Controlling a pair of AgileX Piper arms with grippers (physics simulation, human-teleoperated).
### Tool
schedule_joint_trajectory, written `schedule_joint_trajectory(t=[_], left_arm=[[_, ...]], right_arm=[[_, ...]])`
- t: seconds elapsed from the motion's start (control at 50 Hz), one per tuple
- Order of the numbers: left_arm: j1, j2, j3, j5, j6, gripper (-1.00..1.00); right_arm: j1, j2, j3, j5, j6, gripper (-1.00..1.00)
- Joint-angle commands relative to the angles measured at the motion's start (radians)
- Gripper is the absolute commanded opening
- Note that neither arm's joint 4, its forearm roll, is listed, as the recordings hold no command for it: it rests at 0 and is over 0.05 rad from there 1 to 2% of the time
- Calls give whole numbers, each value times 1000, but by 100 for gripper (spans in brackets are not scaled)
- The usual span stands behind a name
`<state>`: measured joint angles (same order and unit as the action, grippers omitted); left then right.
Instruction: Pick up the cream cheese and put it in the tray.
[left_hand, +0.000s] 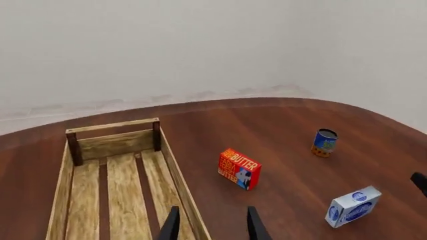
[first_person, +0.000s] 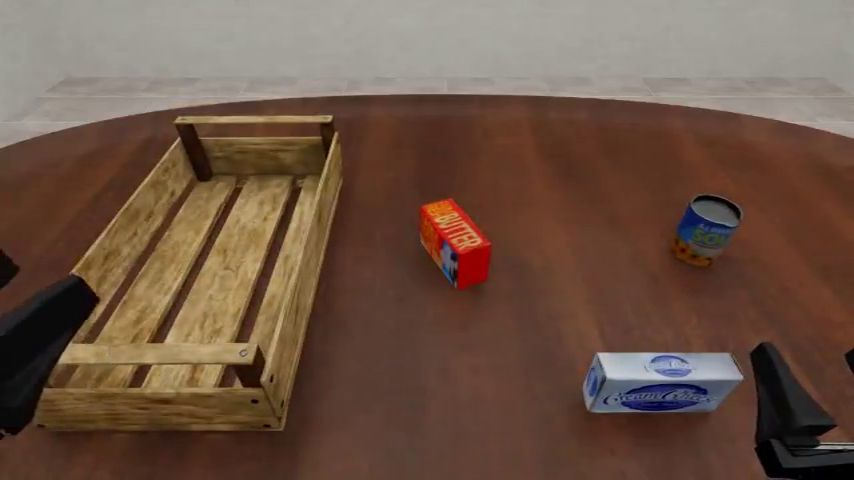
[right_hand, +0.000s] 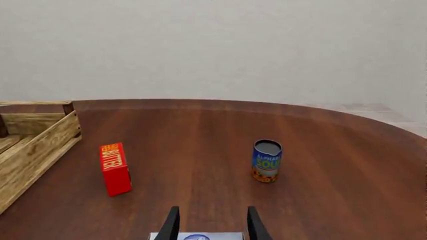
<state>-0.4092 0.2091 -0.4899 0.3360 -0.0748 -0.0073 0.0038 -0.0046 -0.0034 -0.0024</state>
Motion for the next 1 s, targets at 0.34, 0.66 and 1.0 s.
schedule_joint_trajectory(t=[0.34, 0.66, 1.0], left_arm=[[-315, 332, -106, -116, 101, 100], [-403, 473, -138, -185, 119, 100], [-459, 584, -190, -219, 157, 100]], right_arm=[[-3, 1, 0, 1, 9, 100], [-5, 3, 1, 3, 15, 100], [-7, 5, 1, 3, 17, 100]])
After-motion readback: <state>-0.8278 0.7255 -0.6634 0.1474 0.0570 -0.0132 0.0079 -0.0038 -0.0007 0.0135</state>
